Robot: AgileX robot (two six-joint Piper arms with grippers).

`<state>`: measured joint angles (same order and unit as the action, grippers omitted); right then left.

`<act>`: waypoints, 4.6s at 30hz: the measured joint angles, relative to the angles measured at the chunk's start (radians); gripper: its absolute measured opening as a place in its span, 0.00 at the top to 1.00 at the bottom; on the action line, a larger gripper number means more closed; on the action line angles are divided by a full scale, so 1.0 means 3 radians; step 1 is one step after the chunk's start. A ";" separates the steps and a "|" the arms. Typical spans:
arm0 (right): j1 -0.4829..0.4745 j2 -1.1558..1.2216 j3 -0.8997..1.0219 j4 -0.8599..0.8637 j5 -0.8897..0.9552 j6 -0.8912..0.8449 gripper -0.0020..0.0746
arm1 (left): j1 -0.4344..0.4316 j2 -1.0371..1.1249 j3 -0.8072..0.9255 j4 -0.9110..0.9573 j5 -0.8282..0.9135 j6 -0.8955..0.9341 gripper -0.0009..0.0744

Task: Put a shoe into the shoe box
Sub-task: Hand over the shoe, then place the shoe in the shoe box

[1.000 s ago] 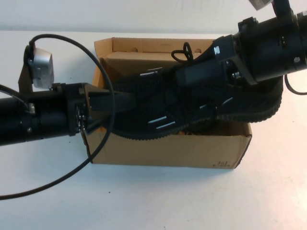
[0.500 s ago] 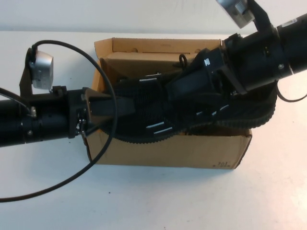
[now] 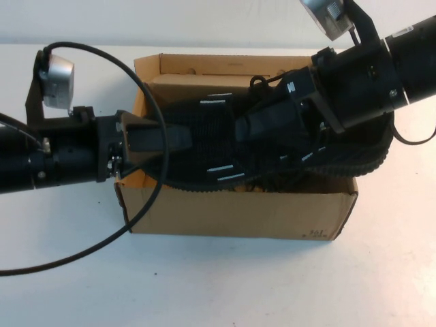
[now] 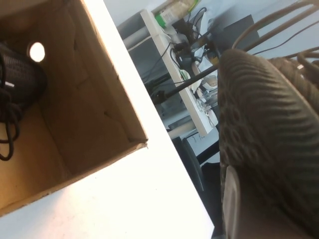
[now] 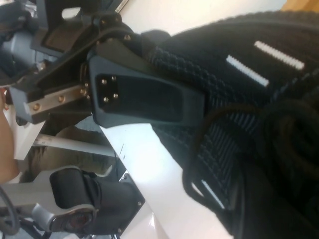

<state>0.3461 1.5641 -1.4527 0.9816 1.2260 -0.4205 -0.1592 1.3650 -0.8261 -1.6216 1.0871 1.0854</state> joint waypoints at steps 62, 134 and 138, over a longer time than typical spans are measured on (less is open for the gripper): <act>-0.0243 0.1218 -0.0644 0.0516 -0.0501 -0.0202 0.83 | 0.0902 0.0000 -0.0387 -0.0168 0.0294 0.0061 0.14; -0.0023 0.1580 -0.0657 0.0418 -0.0630 0.0378 0.96 | 0.0908 0.0000 -0.0387 -0.0162 0.0299 0.0068 0.14; -0.0023 0.1580 -0.0657 0.0530 -0.0587 0.0489 0.98 | 0.0908 0.0000 -0.0387 -0.0162 0.0299 0.0048 0.14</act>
<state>0.3393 2.0381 -1.6497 1.1405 1.0499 -0.2737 0.1130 1.3649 -0.9423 -1.6701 1.1769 1.0999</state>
